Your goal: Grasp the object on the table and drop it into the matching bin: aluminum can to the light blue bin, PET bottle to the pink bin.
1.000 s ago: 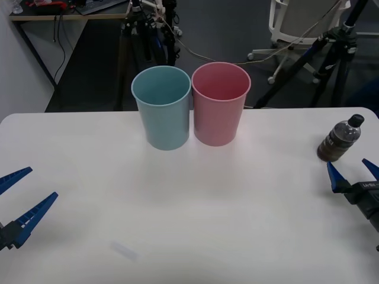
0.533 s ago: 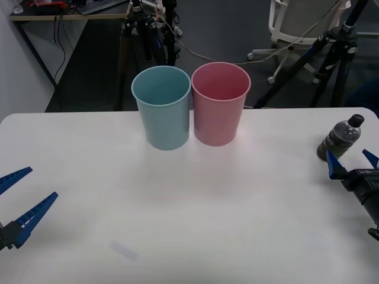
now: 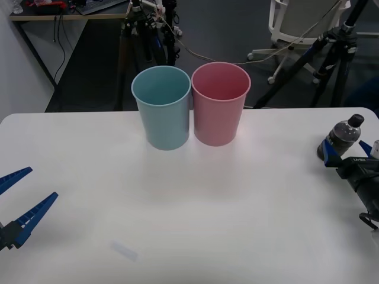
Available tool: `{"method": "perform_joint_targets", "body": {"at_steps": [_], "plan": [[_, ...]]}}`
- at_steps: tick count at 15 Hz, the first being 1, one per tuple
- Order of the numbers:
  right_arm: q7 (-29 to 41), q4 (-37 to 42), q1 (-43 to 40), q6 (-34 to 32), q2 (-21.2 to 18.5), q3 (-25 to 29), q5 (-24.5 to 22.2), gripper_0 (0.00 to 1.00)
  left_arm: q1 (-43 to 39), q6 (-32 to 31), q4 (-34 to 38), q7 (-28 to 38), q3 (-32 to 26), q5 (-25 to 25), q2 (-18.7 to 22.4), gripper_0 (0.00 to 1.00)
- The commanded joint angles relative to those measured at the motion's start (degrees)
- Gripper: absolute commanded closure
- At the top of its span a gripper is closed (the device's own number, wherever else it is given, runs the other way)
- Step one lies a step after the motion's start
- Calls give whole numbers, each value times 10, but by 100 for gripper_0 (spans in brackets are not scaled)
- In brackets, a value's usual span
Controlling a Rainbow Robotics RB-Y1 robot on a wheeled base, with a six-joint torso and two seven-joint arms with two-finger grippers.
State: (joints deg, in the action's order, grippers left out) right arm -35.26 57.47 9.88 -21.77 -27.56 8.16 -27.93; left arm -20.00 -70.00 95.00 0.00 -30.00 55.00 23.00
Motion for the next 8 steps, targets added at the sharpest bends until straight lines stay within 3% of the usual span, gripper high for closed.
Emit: {"method": "perform_joint_targets", "body": {"at_steps": [1, 8], "plan": [[-2, 0, 14, 29, 8, -2, 2, 0, 0, 0, 0, 0, 0, 0, 0, 0], [-4, 0, 34, 56, 17, -2, 2, 0, 0, 0, 0, 0, 0, 0, 0, 0]]}}
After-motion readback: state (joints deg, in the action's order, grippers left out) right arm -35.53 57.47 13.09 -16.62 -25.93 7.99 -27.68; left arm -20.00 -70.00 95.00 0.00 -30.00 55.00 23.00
